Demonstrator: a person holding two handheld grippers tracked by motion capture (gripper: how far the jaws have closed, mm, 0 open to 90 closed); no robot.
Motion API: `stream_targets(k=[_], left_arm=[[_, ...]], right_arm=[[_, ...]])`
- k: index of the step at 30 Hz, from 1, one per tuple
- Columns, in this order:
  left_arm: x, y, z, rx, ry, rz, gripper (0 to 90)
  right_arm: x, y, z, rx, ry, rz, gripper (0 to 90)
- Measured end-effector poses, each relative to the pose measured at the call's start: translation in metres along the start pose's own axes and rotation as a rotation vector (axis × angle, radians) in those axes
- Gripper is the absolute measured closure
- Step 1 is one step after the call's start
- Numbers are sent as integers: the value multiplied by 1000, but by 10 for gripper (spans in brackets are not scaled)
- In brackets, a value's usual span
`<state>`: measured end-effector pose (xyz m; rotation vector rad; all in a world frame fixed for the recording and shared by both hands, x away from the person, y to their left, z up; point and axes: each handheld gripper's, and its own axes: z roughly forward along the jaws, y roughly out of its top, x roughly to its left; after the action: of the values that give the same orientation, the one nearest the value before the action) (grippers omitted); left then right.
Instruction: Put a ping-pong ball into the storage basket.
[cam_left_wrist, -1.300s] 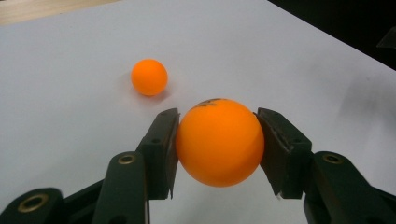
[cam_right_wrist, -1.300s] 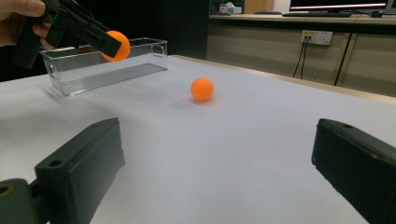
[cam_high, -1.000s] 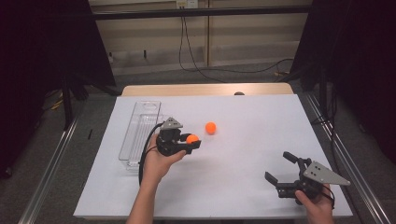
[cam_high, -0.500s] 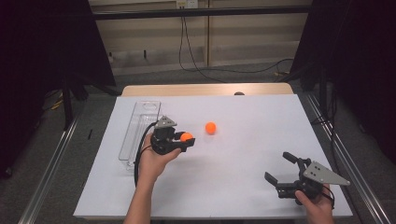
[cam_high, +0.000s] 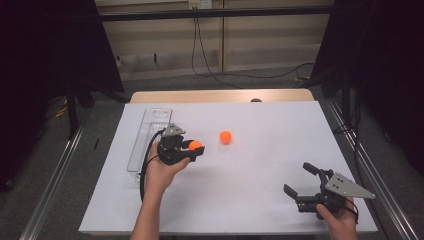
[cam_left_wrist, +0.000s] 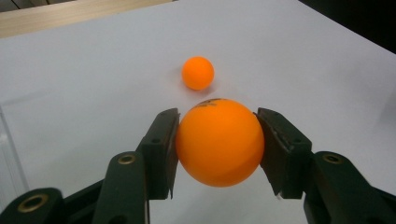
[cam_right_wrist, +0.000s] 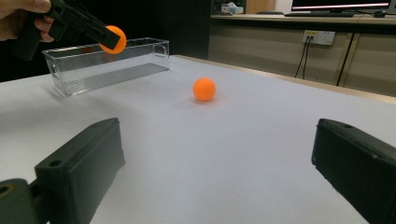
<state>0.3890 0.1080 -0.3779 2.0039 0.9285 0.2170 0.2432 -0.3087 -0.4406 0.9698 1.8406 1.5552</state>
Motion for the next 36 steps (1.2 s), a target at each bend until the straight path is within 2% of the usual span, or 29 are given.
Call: stream_targets(k=[16,36], left_arm=[[7,-1,-6,-10,23,-27,506],[13,-2,-11,-14,48,-30,505]], right_arm=[[0,0,0,-4,-1,-5,19],[0,0,0,-4,0,-5,20]])
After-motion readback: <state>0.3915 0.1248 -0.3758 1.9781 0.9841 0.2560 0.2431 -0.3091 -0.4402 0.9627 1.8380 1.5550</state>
